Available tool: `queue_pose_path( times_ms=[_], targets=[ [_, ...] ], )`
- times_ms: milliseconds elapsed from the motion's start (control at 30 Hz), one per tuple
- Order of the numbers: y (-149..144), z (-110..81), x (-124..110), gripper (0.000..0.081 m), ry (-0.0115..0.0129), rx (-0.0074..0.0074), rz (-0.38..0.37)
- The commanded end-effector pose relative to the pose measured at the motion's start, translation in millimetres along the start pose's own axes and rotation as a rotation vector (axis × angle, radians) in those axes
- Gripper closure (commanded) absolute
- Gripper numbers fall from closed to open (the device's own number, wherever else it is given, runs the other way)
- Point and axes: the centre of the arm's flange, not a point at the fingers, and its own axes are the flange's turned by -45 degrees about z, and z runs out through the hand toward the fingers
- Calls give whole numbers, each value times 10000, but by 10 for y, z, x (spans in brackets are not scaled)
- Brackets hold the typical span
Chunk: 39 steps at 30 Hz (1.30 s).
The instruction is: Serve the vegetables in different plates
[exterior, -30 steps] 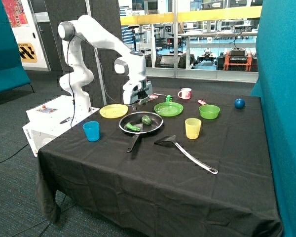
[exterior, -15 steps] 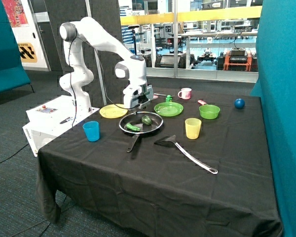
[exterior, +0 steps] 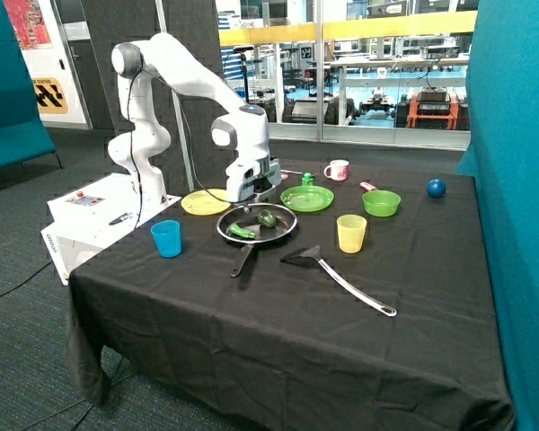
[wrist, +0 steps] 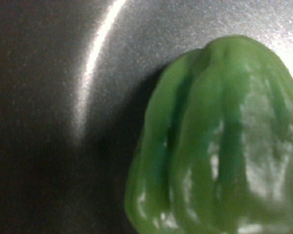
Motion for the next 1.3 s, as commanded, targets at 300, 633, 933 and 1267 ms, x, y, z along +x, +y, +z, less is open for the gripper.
queue_pose_path(
  times_ms=[300, 633, 933, 1267],
  targets=[
    [-96, 134, 115, 152, -2, 26, -279],
    [-176, 211, 208, 165, -1, 26, -552],
    [-203, 290, 214, 174, -1, 26, -701],
    [-192, 353, 229, 186, -1, 26, -749]
  ],
)
